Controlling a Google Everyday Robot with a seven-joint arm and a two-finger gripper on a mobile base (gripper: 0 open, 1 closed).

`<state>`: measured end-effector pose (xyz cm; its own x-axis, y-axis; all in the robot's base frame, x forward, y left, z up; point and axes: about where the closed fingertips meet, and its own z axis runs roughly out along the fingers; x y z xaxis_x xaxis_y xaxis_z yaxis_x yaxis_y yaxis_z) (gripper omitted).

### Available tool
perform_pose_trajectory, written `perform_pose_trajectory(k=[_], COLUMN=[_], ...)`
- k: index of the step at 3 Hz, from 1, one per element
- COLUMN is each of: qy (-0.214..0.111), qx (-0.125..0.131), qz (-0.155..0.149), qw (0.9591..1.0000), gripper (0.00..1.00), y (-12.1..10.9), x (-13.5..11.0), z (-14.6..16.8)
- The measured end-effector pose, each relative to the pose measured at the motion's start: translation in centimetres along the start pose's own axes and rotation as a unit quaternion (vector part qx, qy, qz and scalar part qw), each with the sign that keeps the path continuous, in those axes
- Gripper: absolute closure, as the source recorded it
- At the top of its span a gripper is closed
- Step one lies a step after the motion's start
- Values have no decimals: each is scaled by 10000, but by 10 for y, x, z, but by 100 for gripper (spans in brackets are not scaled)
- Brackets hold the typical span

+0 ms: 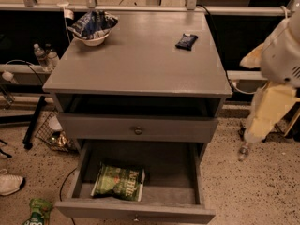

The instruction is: Pick green jalapeno chip bag from middle drawer and place on counter

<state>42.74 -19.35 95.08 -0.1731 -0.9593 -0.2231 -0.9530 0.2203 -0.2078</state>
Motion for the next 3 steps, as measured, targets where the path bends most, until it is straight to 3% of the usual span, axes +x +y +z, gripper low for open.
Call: perform_pose_trajectory(k=[1,2,3], qy=[-286,-502,-503], qx=[-661,-1174,-1171], qz=[-241,-347,-348], qw=[9971,9912,9912], gripper=[0,0,0], y=[41,85,85], x=[-22,-47,-47], z=[57,119,119])
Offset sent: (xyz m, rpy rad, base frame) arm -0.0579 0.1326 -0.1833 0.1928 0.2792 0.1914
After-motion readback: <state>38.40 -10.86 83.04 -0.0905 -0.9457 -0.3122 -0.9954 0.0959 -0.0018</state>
